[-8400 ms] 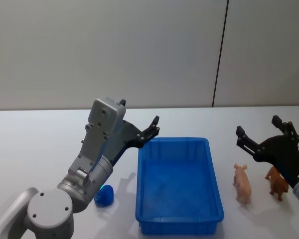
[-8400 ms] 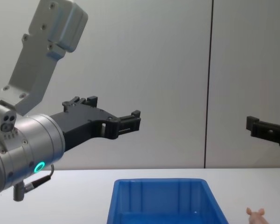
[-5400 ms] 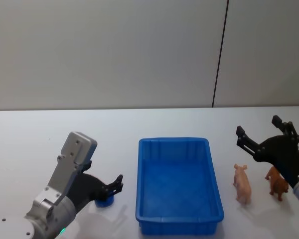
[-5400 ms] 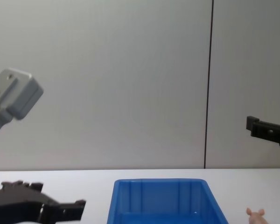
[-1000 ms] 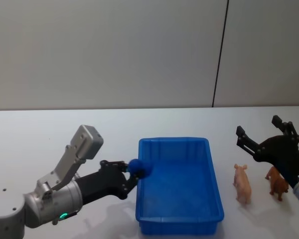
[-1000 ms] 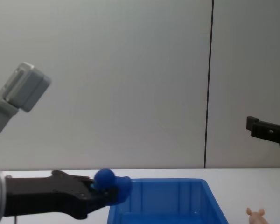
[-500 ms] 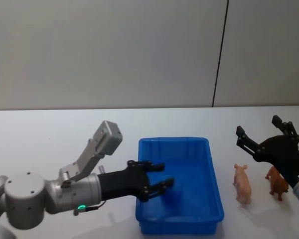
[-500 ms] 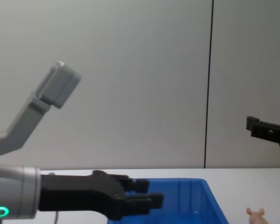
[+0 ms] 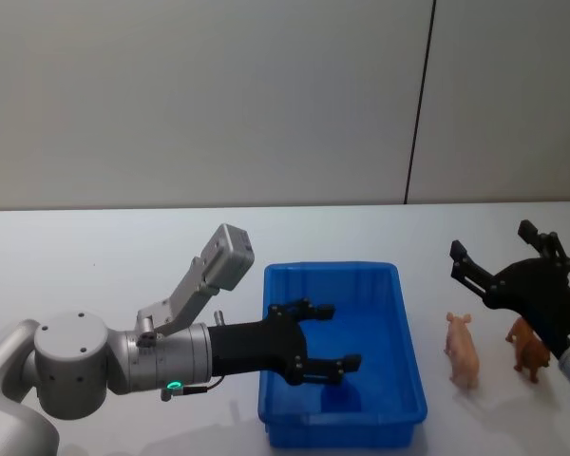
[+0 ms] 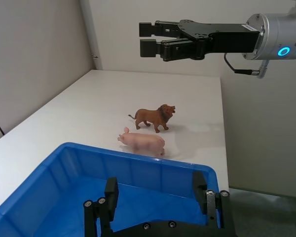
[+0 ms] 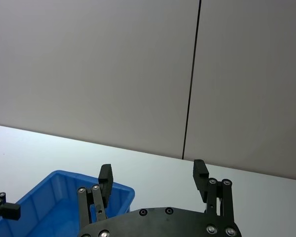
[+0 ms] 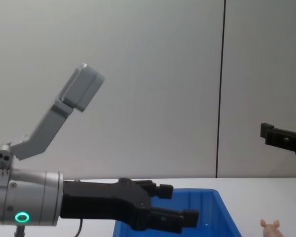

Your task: Pick up the two dolls from the table and place them into the box.

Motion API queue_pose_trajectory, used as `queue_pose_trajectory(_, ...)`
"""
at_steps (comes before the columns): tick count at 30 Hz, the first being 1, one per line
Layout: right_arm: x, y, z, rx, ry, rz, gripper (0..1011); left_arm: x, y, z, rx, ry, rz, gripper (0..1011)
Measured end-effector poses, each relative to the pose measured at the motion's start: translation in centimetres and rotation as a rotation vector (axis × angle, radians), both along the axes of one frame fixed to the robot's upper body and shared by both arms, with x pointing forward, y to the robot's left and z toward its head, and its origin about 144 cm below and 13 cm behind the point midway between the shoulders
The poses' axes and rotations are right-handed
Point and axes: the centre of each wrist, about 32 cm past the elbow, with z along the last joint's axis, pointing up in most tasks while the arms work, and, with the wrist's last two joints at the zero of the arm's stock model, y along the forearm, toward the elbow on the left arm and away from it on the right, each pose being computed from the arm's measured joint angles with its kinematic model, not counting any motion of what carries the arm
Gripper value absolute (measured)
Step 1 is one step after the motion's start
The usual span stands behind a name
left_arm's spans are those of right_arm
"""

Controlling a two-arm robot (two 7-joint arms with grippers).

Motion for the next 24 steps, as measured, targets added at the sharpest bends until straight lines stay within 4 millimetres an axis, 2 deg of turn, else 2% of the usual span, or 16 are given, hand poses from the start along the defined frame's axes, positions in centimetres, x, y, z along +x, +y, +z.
queue_pose_trajectory(4, 0.0, 0.0, 0.0, 0.0, 0.0, 0.0, 1001, -0.3, 0.1, 0.2, 0.009, -0.006, 0.025, 1003)
queue_pose_trajectory(24, 0.0, 0.0, 0.0, 0.0, 0.0, 0.0, 1001, -3.3, 1.5, 1.0, 0.05, -0.029, 0.266, 1003)
